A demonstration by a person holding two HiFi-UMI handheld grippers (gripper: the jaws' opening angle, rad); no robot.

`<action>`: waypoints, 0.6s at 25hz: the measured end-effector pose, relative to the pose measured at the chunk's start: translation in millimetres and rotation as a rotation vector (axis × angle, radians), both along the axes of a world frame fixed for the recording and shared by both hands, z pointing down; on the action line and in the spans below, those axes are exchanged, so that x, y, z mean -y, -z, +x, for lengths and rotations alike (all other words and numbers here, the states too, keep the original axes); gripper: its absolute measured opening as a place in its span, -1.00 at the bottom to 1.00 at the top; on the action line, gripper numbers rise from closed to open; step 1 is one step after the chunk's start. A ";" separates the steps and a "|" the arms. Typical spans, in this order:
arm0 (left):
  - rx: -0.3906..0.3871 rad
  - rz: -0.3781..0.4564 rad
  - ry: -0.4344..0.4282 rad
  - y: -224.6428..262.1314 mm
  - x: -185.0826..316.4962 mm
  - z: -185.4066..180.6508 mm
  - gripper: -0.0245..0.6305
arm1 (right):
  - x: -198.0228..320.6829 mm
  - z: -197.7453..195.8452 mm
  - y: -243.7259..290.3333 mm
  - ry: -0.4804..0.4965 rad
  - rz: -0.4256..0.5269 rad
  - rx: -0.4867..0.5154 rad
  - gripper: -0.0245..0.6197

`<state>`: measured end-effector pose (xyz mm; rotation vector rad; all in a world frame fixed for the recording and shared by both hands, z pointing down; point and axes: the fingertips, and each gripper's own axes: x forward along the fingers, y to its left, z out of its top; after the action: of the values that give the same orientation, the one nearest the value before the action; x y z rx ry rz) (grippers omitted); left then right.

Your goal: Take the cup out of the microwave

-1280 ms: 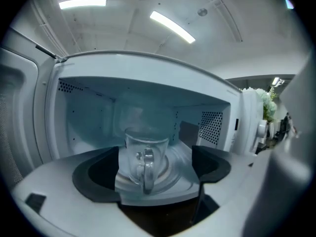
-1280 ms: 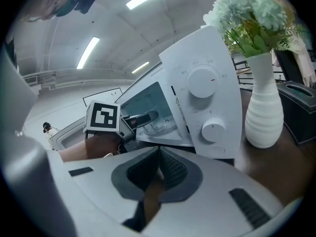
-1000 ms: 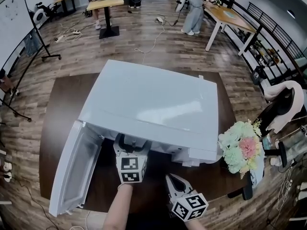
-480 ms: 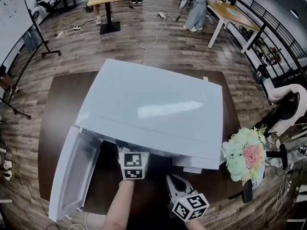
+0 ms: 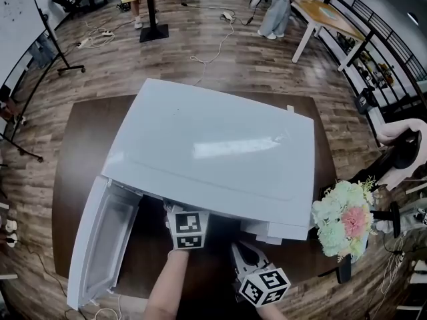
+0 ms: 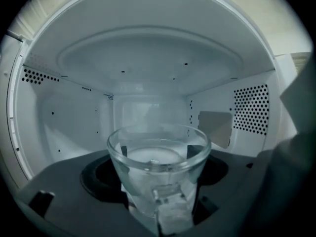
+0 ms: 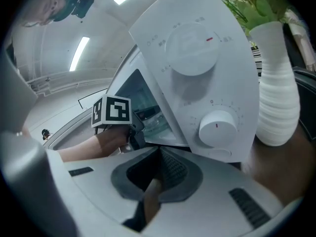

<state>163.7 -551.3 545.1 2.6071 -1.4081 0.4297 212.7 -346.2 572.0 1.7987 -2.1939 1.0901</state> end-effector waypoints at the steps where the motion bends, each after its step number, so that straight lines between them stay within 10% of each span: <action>1: 0.000 0.000 -0.001 0.0 0.1 -0.2 0.29 | 0.4 -0.8 -0.3 0.002 -0.001 0.000 -0.94; 15: -0.042 -0.008 -0.009 4.2 -4.1 -1.7 0.28 | 0.4 -5.5 2.1 0.031 0.014 -0.012 -0.94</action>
<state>162.0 -547.2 540.9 2.6011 -1.3794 0.3791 207.2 -346.5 569.9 1.7663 -2.2202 1.0582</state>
